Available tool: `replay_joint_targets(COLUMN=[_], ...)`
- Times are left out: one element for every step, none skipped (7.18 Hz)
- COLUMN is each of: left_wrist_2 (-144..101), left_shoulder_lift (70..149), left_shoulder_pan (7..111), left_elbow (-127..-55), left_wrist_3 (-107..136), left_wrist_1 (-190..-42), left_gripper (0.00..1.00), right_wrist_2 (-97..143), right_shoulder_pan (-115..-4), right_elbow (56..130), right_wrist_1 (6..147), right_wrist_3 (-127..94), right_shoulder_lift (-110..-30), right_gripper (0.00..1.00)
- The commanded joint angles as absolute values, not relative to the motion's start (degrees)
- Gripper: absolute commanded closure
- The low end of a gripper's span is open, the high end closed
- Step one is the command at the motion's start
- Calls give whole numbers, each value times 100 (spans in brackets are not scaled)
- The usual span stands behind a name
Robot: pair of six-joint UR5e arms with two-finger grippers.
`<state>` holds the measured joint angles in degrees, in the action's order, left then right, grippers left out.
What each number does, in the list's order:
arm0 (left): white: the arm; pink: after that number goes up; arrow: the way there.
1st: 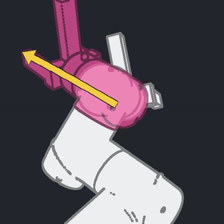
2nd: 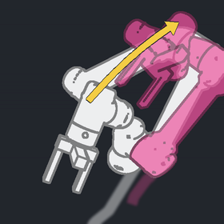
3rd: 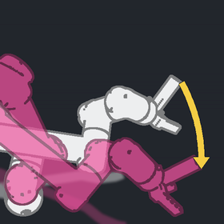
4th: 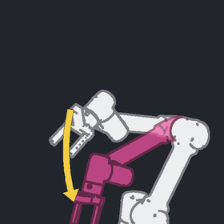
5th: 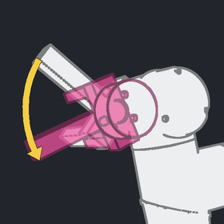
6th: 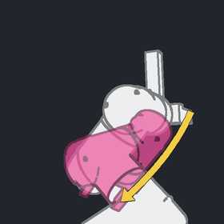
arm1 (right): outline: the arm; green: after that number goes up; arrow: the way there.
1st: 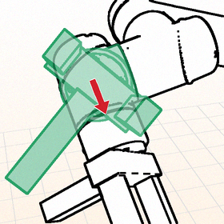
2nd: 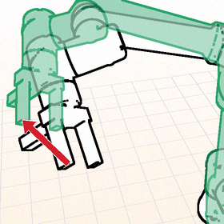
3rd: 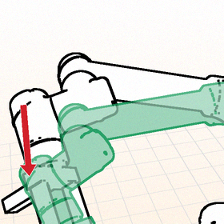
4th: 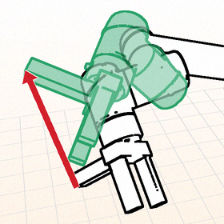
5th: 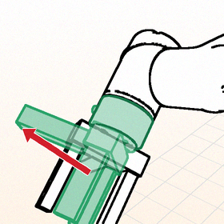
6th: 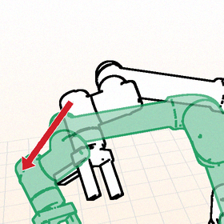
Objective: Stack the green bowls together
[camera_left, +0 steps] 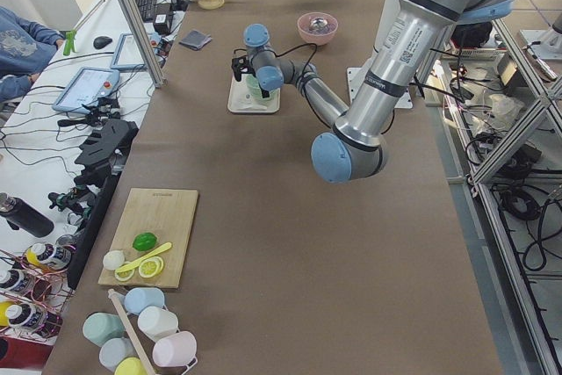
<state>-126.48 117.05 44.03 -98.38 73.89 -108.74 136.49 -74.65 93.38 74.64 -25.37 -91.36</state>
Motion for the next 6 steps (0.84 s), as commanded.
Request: replay_joint_targets(left_wrist_2=[-12639,-12647,-12717,-12744,-13040,-13269], left_shoulder_lift=[9977,9271,8646,8074,7625,7176], left_shoulder_pan=[4989,5471,5919,6376,6842,7386], left_elbow=[-11181,-11380,-11417,-11426,-11321,-11138], left_wrist_3=[5005,3913,2858,1847,1097,376], left_wrist_1=[-9953,-9914,-9958,-9984,-9993,-9984], left_gripper=[2,2,2,2,2,2], right_wrist_2=[13693,13728,13833,13860,13860,13860], right_shoulder_pan=[-7628,-7777,-7944,-8102,-8234,-8392], right_elbow=[9168,9184,9185,9211,9246,9255], right_wrist_1=[7471,7427,7462,7453,7453,7427], right_wrist_3=[-1822,-1558,-1251,-1083,-942,-697], right_shoulder_lift=[-9219,-9359,-9456,-9553,-9615,-9754], right_gripper=[0,0,0,0,0,0])
